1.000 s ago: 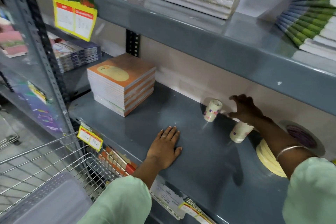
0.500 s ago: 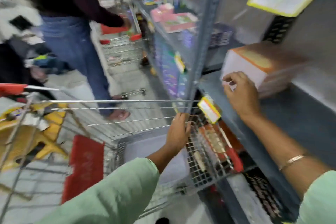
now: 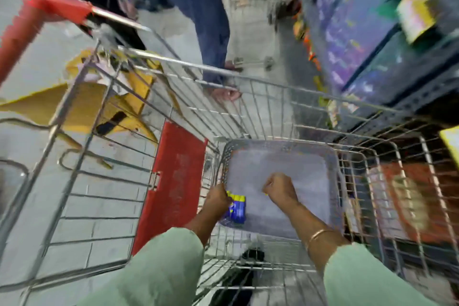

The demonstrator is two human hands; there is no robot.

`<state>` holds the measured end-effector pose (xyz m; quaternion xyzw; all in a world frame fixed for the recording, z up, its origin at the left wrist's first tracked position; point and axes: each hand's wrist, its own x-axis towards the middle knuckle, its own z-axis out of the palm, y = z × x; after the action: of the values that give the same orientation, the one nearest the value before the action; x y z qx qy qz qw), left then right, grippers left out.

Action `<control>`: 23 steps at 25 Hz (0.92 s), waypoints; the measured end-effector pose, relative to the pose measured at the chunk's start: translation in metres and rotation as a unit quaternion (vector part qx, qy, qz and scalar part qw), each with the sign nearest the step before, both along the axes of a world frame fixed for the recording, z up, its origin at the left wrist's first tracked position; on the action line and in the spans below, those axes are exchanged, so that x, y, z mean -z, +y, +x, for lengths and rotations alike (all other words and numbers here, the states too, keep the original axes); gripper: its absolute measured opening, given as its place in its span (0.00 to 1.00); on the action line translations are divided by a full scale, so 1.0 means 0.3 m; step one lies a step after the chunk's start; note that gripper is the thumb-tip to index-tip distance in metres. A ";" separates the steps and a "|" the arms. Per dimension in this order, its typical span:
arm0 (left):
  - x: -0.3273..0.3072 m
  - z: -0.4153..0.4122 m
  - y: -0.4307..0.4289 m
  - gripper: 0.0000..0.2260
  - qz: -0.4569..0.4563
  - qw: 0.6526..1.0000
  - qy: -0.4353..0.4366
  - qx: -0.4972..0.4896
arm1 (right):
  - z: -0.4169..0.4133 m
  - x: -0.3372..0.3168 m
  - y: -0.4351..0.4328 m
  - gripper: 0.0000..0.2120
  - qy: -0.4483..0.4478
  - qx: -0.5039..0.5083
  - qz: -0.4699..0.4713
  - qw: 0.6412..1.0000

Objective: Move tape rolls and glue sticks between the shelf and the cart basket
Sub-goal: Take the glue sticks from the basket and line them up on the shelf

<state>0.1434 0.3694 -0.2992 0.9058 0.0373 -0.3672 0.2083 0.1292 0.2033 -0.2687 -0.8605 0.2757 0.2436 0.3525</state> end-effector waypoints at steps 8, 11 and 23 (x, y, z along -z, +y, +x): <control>0.210 -0.071 -0.061 0.10 0.003 0.998 -0.018 -0.053 | -0.045 0.311 0.166 0.10 0.082 -0.047 -0.048 0.994; 0.226 -0.103 -0.072 0.09 0.016 0.998 -0.005 -0.062 | -0.066 0.341 0.185 0.11 0.072 -0.092 -0.073 0.991; 0.204 -0.119 -0.145 0.13 0.019 0.998 -0.029 -0.056 | -0.042 0.206 0.041 0.14 0.022 -0.016 -0.071 0.997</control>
<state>0.1077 0.3260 -0.3603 0.9163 0.0885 -0.3276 0.2127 0.1167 0.2156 -0.3305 -0.8823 0.2860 0.2476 0.2802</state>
